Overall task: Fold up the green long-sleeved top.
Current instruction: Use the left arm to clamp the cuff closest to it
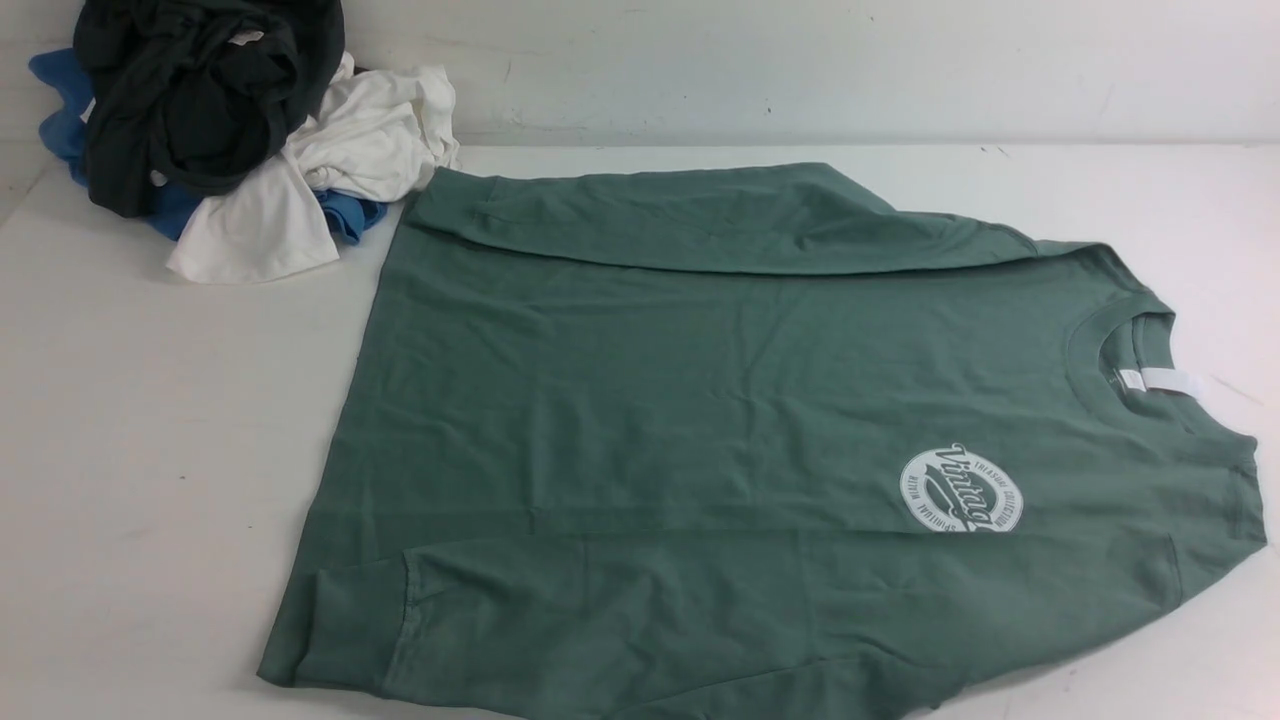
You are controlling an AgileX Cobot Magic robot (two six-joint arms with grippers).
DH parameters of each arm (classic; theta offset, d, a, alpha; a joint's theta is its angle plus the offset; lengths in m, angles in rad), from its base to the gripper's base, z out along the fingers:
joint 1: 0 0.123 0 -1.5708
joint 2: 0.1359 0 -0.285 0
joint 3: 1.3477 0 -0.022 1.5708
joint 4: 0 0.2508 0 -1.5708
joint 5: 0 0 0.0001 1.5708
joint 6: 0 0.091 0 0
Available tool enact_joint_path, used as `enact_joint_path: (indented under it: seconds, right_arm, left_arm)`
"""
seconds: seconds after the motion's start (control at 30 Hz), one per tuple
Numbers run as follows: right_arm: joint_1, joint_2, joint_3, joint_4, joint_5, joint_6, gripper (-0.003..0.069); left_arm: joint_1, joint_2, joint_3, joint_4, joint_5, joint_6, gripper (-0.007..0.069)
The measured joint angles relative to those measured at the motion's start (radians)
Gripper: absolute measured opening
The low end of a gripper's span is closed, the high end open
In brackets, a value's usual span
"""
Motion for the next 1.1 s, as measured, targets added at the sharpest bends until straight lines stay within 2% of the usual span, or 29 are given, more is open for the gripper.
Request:
enact_joint_path:
  seconds: [0.07, 0.17, 0.23, 0.27, 0.3, 0.4, 0.43, 0.53, 0.63, 0.7, 0.73, 0.77, 0.8, 0.83, 0.9, 0.93, 1.03, 1.07, 1.1]
  right_arm:
    - [0.000, 0.000, 0.000, 0.000, -0.005, 0.048, -0.0014]
    - [0.000, 0.001, -0.036, 0.003, 0.081, 0.102, -0.0014]
    - [0.000, 0.051, -0.163, -0.012, 0.260, 0.124, -0.0014]
    - [0.000, 0.058, -0.174, -0.014, 0.274, 0.125, -0.0014]
    - [0.000, 0.120, -0.262, -0.043, 0.406, 0.131, -0.0014]
    - [0.000, 0.267, -0.409, -0.108, 0.674, 0.134, -0.0014]
    - [0.000, 0.290, -0.418, -0.112, 0.691, 0.134, -0.0014]
    - [0.000, 0.490, -0.530, -0.139, 0.998, 0.134, -0.0014]
    - [0.005, 0.686, -0.609, -0.096, 1.277, 0.115, -0.0014]
    - [0.025, 0.782, -0.627, -0.048, 1.397, 0.083, -0.0014]
    - [0.044, 0.832, -0.630, -0.015, 1.433, 0.054, -0.0014]
    - [0.048, 0.851, -0.631, -0.001, 1.438, 0.048, -0.0014]
    - [0.091, 0.922, -0.632, 0.054, 1.462, -0.026, -0.0014]
    - [0.097, 0.930, -0.632, 0.061, 1.461, -0.035, -0.0014]
    - [0.169, 1.026, -0.633, 0.161, 1.449, -0.161, -0.0014]
    - [0.174, 1.033, -0.633, 0.161, 1.447, -0.171, -0.0014]
    - [0.260, 1.144, -0.646, 0.300, 1.421, -0.340, -0.0014]
    - [0.264, 1.150, -0.648, 0.307, 1.421, -0.340, -0.0014]
    - [0.287, 1.197, -0.663, 0.371, 1.422, -0.409, -0.0014]
  left_arm:
    - [0.000, 0.000, -0.002, -0.003, -0.032, -0.045, 0.0026]
    - [0.000, 0.031, -0.058, 0.010, -0.001, -0.105, 0.0026]
    - [0.000, 0.138, -0.207, 0.047, 0.089, -0.111, 0.0025]
    - [0.000, 0.138, -0.207, 0.047, 0.089, -0.111, 0.0025]
    - [0.000, 0.240, -0.310, 0.064, 0.161, -0.102, 0.0021]
    - [0.000, 0.435, -0.436, 0.072, 0.248, -0.105, 0.0001]
    - [0.000, 0.449, -0.443, 0.072, 0.248, -0.106, 0.0000]
    - [0.000, 0.696, -0.567, 0.101, 0.436, -0.143, -0.0008]
    - [-0.008, 0.894, -0.697, 0.133, 0.739, -0.171, -0.0008]
    - [-0.023, 0.994, -0.764, 0.140, 0.945, -0.166, -0.0008]
    - [-0.036, 1.047, -0.795, 0.140, 1.035, -0.150, -0.0008]
    - [-0.039, 1.058, -0.800, 0.140, 1.035, -0.150, -0.0008]
    - [-0.065, 1.150, -0.837, 0.129, 1.173, -0.109, -0.0008]
    - [-0.068, 1.159, -0.840, 0.127, 1.173, -0.109, -0.0008]
    - [-0.111, 1.287, -0.866, 0.091, 1.274, -0.075, 0.0000]
    - [-0.115, 1.287, -0.866, 0.091, 1.278, -0.075, 0.0001]
    - [-0.159, 1.424, -0.876, 0.071, 1.313, -0.069, 0.0076]
    - [-0.160, 1.431, -0.876, 0.071, 1.313, -0.069, 0.0076]
    - [-0.166, 1.479, -0.877, 0.071, 1.313, -0.069, 0.0141]
